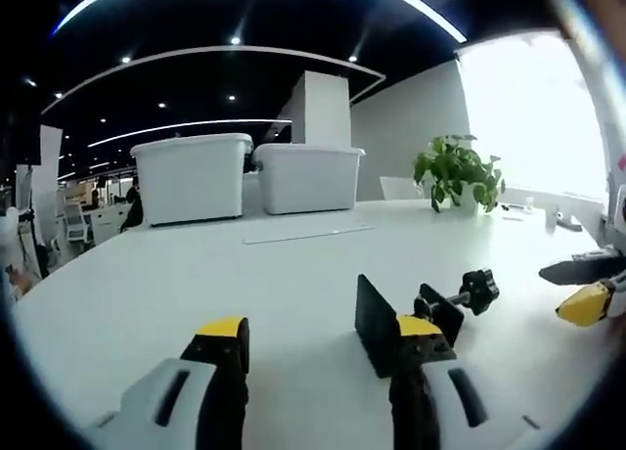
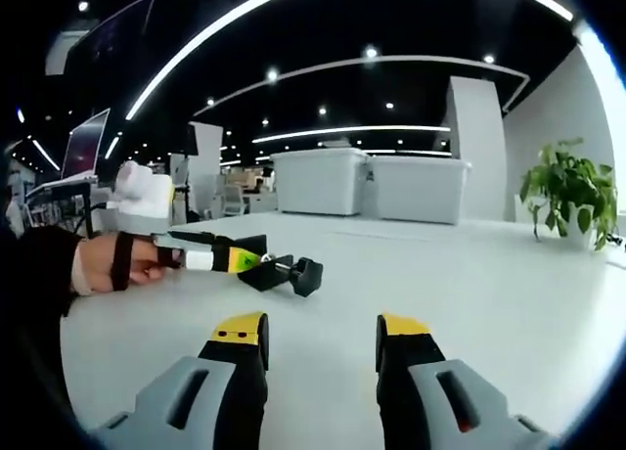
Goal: Clamp the fixed fixture on the desktop, loosen the retaining clip, secure it to the edge of the desk, and tighten the retaining clip.
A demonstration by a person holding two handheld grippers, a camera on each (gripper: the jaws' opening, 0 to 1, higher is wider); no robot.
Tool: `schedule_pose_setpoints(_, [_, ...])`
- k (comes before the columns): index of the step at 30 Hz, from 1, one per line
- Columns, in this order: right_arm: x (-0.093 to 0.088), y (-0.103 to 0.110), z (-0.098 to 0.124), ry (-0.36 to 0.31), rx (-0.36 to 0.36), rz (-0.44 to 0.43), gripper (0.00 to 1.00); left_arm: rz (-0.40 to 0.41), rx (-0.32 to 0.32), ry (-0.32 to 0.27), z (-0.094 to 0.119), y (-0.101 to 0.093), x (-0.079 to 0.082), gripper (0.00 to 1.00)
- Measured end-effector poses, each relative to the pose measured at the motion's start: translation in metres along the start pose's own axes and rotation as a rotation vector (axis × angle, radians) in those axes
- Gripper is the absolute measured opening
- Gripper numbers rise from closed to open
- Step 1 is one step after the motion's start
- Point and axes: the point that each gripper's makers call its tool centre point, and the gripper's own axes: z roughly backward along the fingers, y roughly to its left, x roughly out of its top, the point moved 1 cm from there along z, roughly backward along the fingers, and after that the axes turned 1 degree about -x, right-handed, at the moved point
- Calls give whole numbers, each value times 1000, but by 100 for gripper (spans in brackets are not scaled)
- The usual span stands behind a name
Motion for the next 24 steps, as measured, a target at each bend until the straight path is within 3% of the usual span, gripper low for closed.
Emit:
schedule_pose_setpoints(3, [0, 0, 0, 2, 0, 5, 42, 21, 11, 11, 0, 3, -1, 54])
schedule_pose_setpoints(11, [-1, 0, 0, 5, -2, 6, 42, 1, -21, 2, -6, -4, 0, 36])
schedule_pose_setpoints(17, [0, 2, 0, 2, 4, 11, 40, 23, -26, 18, -15, -5, -1, 37])
schedule_pose_setpoints(20, [1, 3, 0, -5, 6, 13, 38, 25, -66, 6, -21, -13, 2, 34])
schedule_pose_setpoints(24, [1, 4, 0, -4, 8, 10, 38, 11, -80, 32, -26, -15, -2, 30])
